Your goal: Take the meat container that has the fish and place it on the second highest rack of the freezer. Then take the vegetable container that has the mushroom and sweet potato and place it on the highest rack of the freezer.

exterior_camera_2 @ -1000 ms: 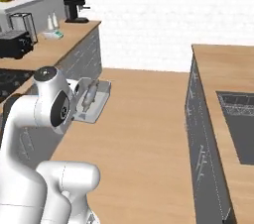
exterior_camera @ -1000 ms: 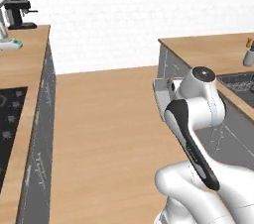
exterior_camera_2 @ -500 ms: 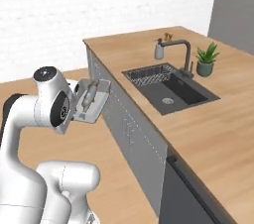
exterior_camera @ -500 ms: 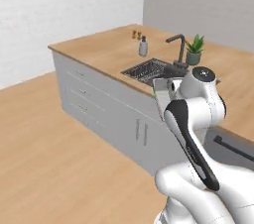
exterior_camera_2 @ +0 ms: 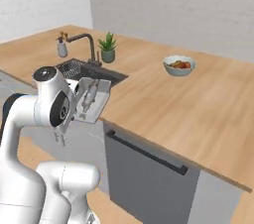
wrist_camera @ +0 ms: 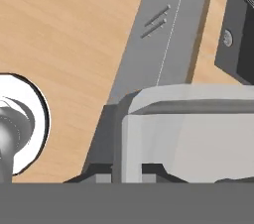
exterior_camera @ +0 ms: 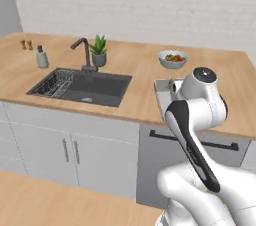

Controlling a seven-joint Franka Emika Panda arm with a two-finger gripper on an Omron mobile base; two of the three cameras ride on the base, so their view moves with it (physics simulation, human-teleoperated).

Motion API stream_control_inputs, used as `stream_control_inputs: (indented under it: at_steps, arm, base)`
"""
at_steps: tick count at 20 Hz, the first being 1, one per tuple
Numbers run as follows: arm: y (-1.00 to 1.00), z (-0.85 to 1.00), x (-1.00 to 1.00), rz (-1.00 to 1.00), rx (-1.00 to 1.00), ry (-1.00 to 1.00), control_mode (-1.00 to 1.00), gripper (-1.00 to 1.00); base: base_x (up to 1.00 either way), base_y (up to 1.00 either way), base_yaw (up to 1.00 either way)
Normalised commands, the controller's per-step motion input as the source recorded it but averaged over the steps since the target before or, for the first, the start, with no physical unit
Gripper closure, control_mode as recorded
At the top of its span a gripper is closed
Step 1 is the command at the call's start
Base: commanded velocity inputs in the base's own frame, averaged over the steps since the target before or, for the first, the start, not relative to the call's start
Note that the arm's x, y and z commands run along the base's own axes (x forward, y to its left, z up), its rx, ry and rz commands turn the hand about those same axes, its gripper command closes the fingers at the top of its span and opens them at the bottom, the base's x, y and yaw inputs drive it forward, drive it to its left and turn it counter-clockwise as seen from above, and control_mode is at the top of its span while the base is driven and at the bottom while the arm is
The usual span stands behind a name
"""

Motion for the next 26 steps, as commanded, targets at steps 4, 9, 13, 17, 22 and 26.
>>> stream_control_inputs:
  at_steps: [4, 9, 13, 17, 22, 26]
  arm:
    - [0.0, 0.0, 0.0, 0.0, 0.0, 0.0, 1.0, 1.0]
    - [0.0, 0.0, 0.0, 0.0, 0.0, 0.0, 1.0, 1.0]
    - [0.0, 0.0, 0.0, 0.0, 0.0, 0.0, 1.0, 1.0]
    - [0.0, 0.0, 0.0, 0.0, 0.0, 0.0, 1.0, 1.0]
    - [0.0, 0.0, 0.0, 0.0, 0.0, 0.0, 1.0, 1.0]
    - [0.0, 0.0, 0.0, 0.0, 0.0, 0.0, 1.0, 1.0]
  base:
    - [0.02, -1.0, -0.63]
    - [0.07, -0.9, -0.66]
    - [0.0, -0.54, -0.78]
    - [0.02, -0.32, -0.79]
    - [0.03, -0.02, -0.88]
    - [0.17, 0.09, -0.82]
